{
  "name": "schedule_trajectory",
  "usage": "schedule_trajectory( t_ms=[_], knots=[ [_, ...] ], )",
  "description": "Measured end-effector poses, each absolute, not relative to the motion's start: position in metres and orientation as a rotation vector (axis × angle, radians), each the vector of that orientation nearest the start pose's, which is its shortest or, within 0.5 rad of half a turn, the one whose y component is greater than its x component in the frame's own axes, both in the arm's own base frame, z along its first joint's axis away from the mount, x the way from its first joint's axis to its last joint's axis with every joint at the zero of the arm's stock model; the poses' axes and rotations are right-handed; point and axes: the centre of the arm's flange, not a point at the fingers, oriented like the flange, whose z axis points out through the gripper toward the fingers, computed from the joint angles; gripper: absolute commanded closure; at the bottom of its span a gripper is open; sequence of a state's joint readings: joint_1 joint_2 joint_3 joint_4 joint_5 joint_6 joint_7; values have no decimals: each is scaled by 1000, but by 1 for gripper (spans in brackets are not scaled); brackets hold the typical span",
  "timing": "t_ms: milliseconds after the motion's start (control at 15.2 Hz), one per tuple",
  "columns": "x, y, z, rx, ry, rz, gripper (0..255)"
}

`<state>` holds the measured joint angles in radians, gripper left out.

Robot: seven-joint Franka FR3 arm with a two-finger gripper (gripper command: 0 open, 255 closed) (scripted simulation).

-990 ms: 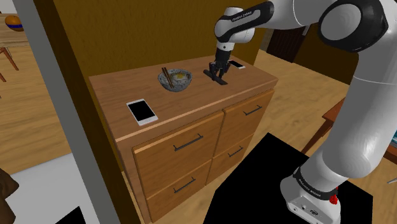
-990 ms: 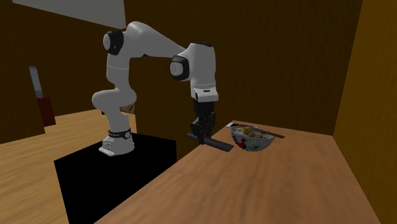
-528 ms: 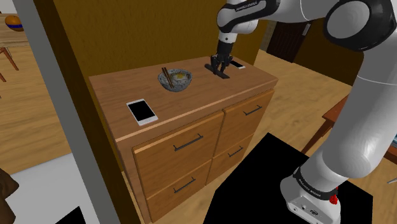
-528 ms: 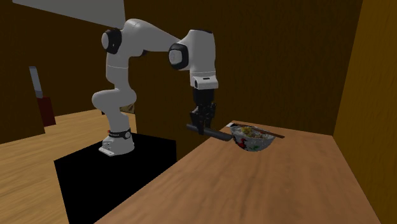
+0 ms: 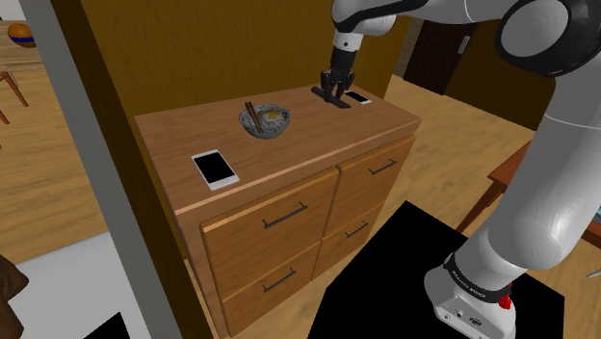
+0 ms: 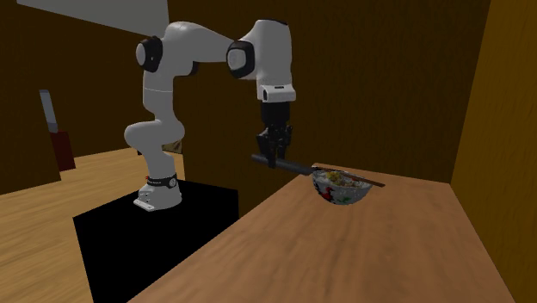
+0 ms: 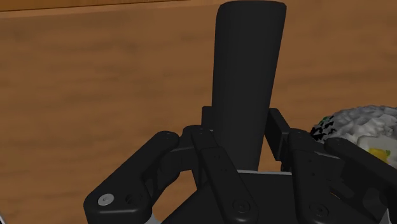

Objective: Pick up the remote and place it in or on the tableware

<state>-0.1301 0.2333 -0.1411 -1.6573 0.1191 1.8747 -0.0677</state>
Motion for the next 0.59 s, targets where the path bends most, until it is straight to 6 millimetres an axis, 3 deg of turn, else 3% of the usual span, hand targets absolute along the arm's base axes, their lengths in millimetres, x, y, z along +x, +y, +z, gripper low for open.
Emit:
schedule_trajectory(
  t_ms=[198,594],
  knots=[
    [617,-149,486,-3038,361,-2,255],
    [665,-94,485,-3039,359,0,255]
  ],
)
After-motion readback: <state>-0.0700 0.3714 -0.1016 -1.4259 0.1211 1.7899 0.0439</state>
